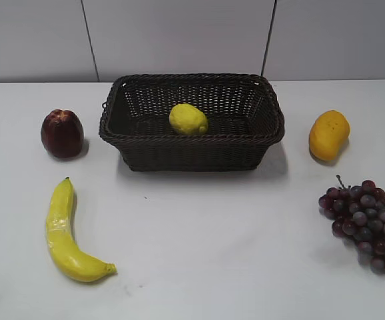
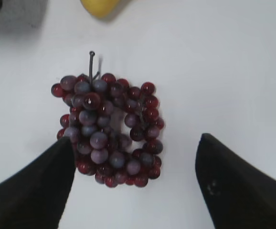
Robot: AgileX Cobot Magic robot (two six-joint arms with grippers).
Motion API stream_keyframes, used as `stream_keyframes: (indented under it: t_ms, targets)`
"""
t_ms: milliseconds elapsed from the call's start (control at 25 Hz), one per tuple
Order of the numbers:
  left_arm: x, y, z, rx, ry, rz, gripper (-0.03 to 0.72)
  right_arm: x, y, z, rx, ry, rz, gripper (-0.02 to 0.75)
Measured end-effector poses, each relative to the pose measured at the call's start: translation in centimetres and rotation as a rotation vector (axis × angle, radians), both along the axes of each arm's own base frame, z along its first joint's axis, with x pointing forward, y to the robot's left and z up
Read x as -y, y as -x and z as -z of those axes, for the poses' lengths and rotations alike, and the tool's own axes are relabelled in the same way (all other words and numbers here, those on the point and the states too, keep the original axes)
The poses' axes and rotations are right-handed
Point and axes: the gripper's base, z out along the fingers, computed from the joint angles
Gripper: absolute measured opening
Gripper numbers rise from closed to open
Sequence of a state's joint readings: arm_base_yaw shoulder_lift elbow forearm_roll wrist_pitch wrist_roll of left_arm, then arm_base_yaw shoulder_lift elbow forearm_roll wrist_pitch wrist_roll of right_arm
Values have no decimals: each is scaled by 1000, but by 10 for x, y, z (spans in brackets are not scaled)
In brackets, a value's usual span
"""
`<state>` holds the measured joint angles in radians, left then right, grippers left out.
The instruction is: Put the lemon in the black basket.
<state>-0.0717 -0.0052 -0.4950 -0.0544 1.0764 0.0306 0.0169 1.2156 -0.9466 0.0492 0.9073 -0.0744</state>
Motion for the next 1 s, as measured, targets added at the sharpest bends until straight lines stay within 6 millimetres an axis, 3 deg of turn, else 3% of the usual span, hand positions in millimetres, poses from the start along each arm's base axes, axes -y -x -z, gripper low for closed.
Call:
stream_keyframes:
  t_ms: [320,560,720,1000]
  targets:
    - [0,0,0,0,0,0,239,1,83,19,46,-1,-1,593]
    - [0,0,0,0,0,0,239,2,131,27,105,-2,-4,593]
    - [0,0,0,0,0,0,239,2,155,31,149,-3,-6,593]
    - [0,0,0,0,1,0,239,3,180,23,300,-5,-7,593]
